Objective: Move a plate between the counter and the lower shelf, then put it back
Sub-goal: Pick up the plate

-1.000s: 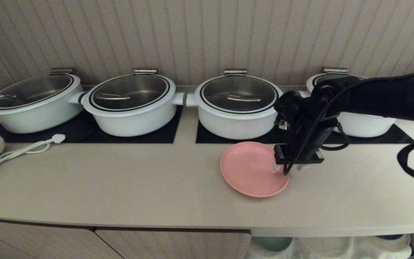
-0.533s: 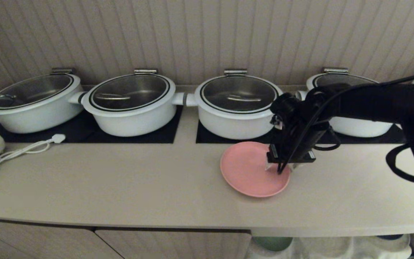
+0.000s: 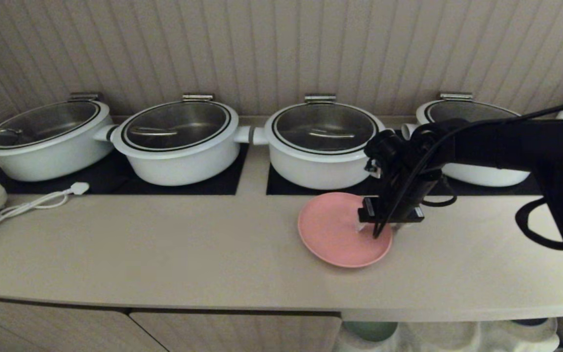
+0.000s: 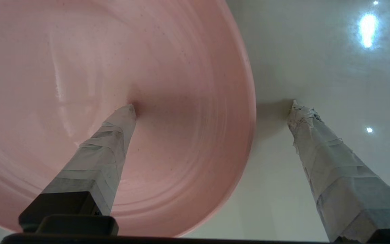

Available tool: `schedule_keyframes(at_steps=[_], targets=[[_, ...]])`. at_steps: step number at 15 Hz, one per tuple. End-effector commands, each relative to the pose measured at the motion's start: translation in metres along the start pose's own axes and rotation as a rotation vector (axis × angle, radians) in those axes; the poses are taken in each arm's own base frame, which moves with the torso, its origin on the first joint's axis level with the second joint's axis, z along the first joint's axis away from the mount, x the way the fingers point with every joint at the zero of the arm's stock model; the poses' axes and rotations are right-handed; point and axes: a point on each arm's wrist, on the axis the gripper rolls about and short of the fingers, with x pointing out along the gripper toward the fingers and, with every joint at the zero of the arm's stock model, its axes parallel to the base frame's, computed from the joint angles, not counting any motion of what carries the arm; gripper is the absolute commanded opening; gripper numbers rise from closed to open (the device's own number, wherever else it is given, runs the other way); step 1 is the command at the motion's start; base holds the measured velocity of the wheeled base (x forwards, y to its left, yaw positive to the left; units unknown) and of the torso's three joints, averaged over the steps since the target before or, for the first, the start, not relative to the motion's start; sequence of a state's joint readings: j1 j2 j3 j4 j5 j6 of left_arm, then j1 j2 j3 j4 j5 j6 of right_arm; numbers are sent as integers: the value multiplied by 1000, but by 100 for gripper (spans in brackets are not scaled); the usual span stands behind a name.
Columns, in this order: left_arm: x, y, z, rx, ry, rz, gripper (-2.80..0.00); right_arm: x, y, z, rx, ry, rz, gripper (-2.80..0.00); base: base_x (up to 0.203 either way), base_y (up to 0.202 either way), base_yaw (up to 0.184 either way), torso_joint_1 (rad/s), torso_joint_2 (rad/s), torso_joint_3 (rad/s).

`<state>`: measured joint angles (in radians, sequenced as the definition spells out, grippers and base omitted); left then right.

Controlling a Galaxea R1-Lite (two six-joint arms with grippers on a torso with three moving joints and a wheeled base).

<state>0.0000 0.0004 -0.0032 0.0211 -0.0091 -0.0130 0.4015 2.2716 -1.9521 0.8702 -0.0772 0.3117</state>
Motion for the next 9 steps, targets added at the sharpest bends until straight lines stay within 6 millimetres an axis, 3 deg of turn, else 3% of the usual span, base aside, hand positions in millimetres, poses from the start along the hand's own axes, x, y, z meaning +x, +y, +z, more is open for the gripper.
schedule_keyframes(at_steps=[1,4,5,9], targets=[[0,0,0,-1,0,0,-280,4,0,0,3,12,-5,0,0,0,0,0,0,0],[0,0,0,1,0,0,-280,4,-2,0,7,12,-4,0,0,0,0,0,0,0],[0,0,0,-1,0,0,-280,4,-2,0,7,13,-4,-280,0,0,0,0,0,0],[0,0,0,-1,0,0,-280,2,-2,0,7,13,-4,-280,0,0,0,0,0,0]])
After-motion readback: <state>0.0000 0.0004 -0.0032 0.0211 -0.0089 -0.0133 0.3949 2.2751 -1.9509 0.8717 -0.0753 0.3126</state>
